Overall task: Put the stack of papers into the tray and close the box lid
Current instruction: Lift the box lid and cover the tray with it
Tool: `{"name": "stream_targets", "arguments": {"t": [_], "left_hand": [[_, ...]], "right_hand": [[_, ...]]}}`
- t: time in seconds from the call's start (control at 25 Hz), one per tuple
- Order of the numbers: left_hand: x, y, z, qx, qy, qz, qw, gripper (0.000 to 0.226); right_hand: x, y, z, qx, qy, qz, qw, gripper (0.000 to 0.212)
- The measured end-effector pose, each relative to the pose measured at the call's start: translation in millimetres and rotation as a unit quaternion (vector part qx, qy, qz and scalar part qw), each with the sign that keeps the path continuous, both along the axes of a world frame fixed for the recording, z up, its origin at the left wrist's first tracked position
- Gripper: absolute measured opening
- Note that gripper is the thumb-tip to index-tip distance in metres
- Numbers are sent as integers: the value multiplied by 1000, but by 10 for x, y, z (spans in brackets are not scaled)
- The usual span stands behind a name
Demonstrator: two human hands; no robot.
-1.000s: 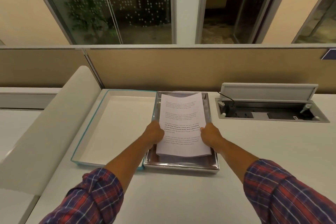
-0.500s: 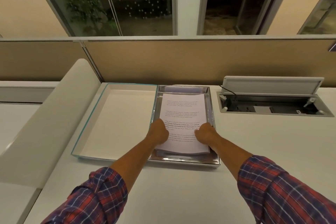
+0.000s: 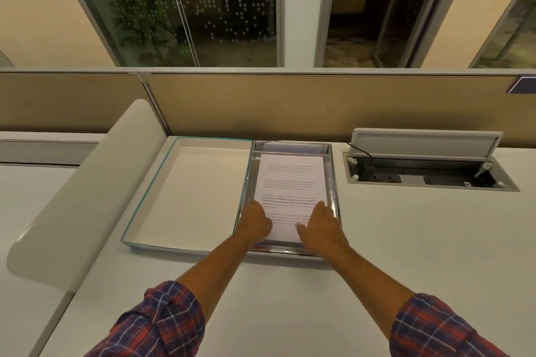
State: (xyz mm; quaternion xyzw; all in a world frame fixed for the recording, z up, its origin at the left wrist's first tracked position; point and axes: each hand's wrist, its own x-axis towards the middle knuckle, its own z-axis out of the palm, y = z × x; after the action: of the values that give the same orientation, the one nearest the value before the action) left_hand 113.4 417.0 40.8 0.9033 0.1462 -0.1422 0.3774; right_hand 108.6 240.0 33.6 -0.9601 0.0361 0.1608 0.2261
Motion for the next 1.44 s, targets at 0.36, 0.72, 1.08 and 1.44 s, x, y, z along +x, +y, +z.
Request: {"name": "stream_targets", "arguments": {"t": [0.36, 0.72, 1.08, 1.44], "left_hand": [[-659, 157, 106, -38, -208, 129, 969, 41], [-1026, 1046, -118, 18, -96, 504, 858, 81], [-964, 1340, -263, -10, 54, 504, 862, 80], [-1050, 1295, -291, -210, -81, 555, 801, 56]], "right_hand": [[-608, -78, -428, -120, -46, 203, 971, 85], [-675, -95, -375, -143, -28, 224, 964, 82], [-658, -143, -382, -142, -23, 239, 960, 83], [-624, -165, -418, -150, -49, 251, 955, 83]]}}
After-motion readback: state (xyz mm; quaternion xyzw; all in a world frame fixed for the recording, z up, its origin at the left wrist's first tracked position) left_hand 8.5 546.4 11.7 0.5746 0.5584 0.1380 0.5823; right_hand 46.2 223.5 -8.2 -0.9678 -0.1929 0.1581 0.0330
